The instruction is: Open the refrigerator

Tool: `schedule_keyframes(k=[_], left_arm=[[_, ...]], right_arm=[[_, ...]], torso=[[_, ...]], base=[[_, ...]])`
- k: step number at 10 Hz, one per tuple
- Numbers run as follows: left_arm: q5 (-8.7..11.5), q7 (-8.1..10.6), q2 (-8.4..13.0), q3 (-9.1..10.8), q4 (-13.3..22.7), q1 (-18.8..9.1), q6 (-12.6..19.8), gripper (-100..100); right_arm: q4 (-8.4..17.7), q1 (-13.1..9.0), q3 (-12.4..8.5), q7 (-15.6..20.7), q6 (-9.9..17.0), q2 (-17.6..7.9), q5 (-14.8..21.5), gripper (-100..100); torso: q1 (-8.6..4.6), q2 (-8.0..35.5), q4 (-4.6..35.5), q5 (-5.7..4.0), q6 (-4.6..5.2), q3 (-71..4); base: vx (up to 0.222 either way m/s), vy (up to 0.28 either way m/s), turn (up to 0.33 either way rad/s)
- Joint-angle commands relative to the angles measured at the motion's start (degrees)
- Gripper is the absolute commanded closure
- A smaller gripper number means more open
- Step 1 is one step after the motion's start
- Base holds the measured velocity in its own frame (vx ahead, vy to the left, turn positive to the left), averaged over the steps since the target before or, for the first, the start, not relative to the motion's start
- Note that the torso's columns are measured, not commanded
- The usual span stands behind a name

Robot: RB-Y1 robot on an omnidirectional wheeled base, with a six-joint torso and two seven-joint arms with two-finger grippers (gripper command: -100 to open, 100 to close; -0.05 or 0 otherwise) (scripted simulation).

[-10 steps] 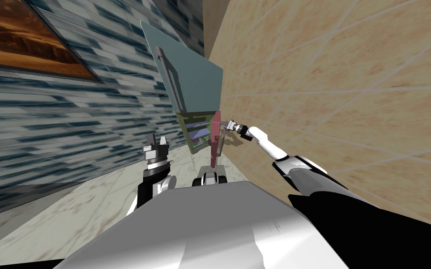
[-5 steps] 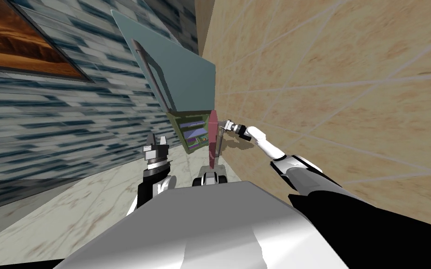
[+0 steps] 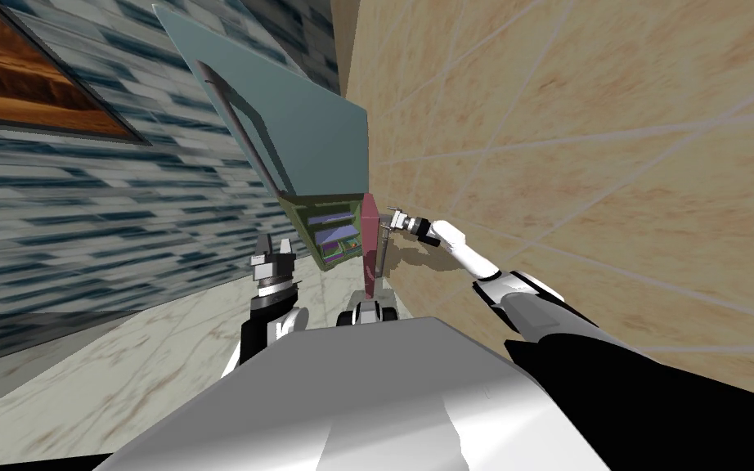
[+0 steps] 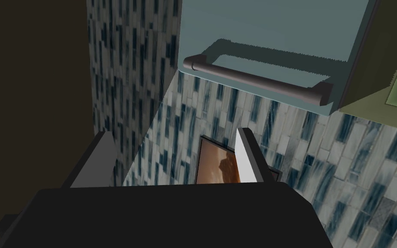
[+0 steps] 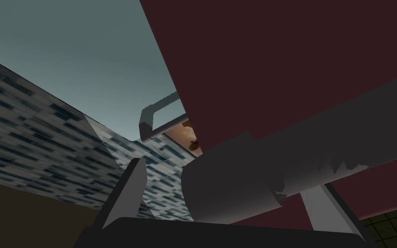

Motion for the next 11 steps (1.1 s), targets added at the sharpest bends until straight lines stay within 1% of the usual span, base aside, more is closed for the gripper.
schedule_keyframes(k=[1, 2, 4, 5, 6, 11], left_arm=[[0.00, 0.00, -0.01, -0.01, 0.00, 0.00, 0.00, 0], [0.00, 0.00, -0.02, -0.02, 0.00, -0.01, 0.00, 0], [0.00, 0.00, -0.01, -0.02, 0.00, -0.01, 0.00, 0], [0.00, 0.00, -0.01, -0.01, 0.00, -0.01, 0.00, 0], [0.00, 0.00, -0.01, -0.01, 0.00, -0.01, 0.00, 0], [0.00, 0.00, -0.01, -0.01, 0.00, -0.01, 0.00, 0]], right_arm=[[0.26, -2.38, -0.59, -2.78, -1.35, -2.25, -0.87, -100], [0.23, -3.39, -0.91, -4.04, -1.93, -3.41, -1.31, -100], [0.20, -4.40, -1.23, -5.30, -2.51, -4.56, -1.74, -100], [-0.84, -2.88, 0.21, -5.51, -2.60, -4.85, -1.10, -100], [-0.92, -2.74, 0.37, -5.78, -2.71, -5.00, -1.05, 0], [-0.72, -2.45, 0.70, -5.69, -2.80, -4.98, -0.91, 0]], torso=[[0.29, 0.16, 0.09, 0.13, -0.14, 0.11], [0.28, 0.23, 0.21, 0.17, -0.26, 0.14], [-0.20, 0.37, 0.63, 0.07, -0.19, 0.16], [-0.41, 0.48, 0.83, 0.02, -0.09, 0.19], [-0.55, 0.50, 0.58, -0.08, -0.06, 0.26], [-0.52, 0.19, 0.11, -0.13, 0.01, 0.14]], base=[[-0.009, 0.076, -0.053], [-0.014, 0.077, -0.011], [0.001, 0.048, -0.006], [0.006, 0.015, -0.007], [0.005, 0.006, 0.006], [0.001, 0.001, 0.001]])
